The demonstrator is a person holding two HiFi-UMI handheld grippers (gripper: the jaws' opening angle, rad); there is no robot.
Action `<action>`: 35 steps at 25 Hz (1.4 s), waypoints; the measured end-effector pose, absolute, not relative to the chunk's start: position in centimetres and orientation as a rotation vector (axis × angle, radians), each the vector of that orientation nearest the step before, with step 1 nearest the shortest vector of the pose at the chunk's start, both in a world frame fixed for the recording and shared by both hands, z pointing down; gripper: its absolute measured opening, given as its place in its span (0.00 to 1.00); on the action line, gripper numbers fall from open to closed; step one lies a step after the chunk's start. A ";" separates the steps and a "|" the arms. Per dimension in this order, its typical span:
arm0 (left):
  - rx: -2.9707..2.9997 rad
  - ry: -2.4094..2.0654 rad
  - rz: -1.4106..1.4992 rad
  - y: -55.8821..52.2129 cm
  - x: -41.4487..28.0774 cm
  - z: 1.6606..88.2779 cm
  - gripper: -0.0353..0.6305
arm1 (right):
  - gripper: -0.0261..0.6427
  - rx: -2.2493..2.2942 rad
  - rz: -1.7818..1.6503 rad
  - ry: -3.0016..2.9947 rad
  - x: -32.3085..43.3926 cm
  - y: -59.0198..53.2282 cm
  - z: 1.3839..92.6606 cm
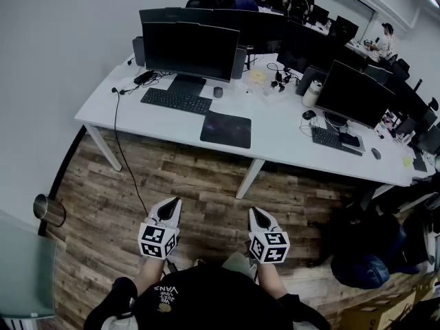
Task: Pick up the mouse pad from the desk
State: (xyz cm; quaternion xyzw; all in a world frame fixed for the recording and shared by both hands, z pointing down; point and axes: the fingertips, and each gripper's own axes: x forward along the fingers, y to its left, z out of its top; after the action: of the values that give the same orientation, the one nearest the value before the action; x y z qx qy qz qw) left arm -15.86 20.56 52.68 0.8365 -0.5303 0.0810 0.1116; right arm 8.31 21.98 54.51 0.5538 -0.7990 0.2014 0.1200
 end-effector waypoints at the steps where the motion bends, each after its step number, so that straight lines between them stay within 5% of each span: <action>1: 2.454 -1.556 0.237 20.7 -16.0 52.7 0.06 | 0.05 1.618 0.587 -2.334 8.2 22.0 54.4; 13: 2.476 -1.547 0.157 19.1 -15.5 52.6 0.10 | 0.05 1.695 0.638 -2.340 9.3 20.1 54.4; 15: 2.494 -1.524 0.139 18.0 -14.8 52.4 0.22 | 0.21 1.717 0.650 -2.336 9.7 18.8 54.7; 18: 2.494 -1.503 0.143 16.1 -13.9 52.4 0.29 | 0.30 1.714 0.673 -2.330 10.1 16.6 55.2; 35: 2.417 -1.578 0.204 1.7 -9.7 52.6 0.32 | 0.31 1.664 0.750 -2.385 14.4 -0.1 55.6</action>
State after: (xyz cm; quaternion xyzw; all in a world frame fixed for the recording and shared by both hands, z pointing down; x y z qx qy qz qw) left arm -9.70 1.74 52.65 0.8289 -0.5411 0.0699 0.1234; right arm 14.36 -0.10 55.59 0.5527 -0.7923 0.2490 0.0690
